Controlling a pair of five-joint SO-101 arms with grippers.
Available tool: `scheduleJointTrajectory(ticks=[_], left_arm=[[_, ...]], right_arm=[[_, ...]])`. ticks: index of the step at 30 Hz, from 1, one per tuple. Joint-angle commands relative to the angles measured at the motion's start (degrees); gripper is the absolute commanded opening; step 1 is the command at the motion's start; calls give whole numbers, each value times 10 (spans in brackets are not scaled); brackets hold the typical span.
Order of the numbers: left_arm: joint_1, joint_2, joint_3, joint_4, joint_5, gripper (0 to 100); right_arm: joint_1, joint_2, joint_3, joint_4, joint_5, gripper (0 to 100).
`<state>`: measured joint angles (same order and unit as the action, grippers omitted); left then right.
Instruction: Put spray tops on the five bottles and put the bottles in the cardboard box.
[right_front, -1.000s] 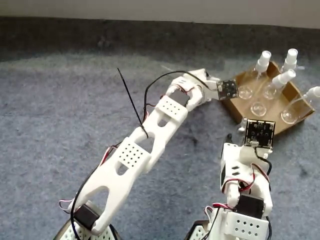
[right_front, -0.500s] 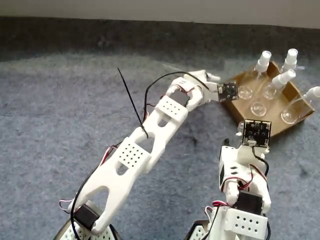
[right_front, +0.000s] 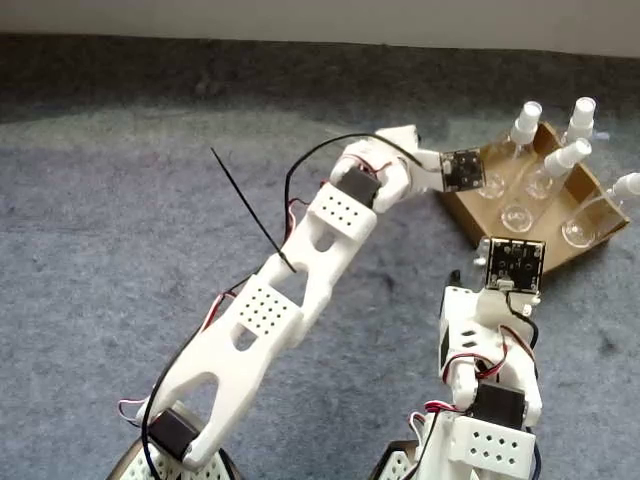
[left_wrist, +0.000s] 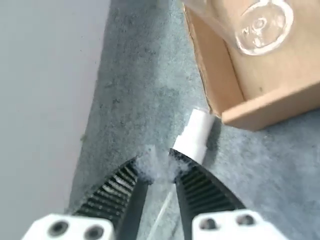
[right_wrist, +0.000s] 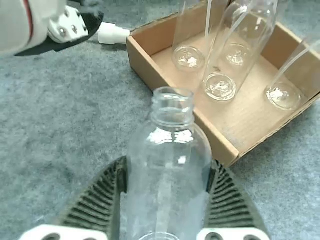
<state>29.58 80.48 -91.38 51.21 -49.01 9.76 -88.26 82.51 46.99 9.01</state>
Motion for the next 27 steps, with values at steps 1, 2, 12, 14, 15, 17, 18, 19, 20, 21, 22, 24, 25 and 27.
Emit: scheduleJointTrajectory(ticks=[1,2,12,14,15,17,18,19,20,21,22,24,25,27], left_arm=[[6,-14,9,-110,-4,6],[6,-14,22,-142,-4,6],[-7,-14,183,-389,-4,6],[-19,-14,202,-424,-4,6],[-21,-14,210,-440,-4,6],[-22,-14,223,-461,-4,6],[-22,-14,227,-465,-4,6],[-22,-14,232,-468,-4,6],[-22,-14,238,-468,-4,6],[-22,-14,245,-468,-4,6],[-21,-14,253,-469,-4,6],[-20,-14,256,-469,-4,6],[-20,-14,257,-469,-4,6],[-22,-14,257,-469,-4,6]], right_arm=[[2,-8,-3,-15,-1,77],[2,-8,-3,-15,-1,77],[7,-8,-2,-15,-1,77],[7,-8,-2,-15,-1,77],[7,-8,-2,-15,-1,77],[7,-8,-2,-15,-1,77],[7,-8,-2,-15,-1,77],[7,-8,-2,-15,-1,77],[7,-8,-2,-15,-1,77],[7,-8,-2,-15,-1,77],[7,-8,-2,-15,-1,77],[7,-8,-2,-15,-1,77],[7,-8,-2,-15,-1,77],[7,-8,-2,-15,-1,77]])
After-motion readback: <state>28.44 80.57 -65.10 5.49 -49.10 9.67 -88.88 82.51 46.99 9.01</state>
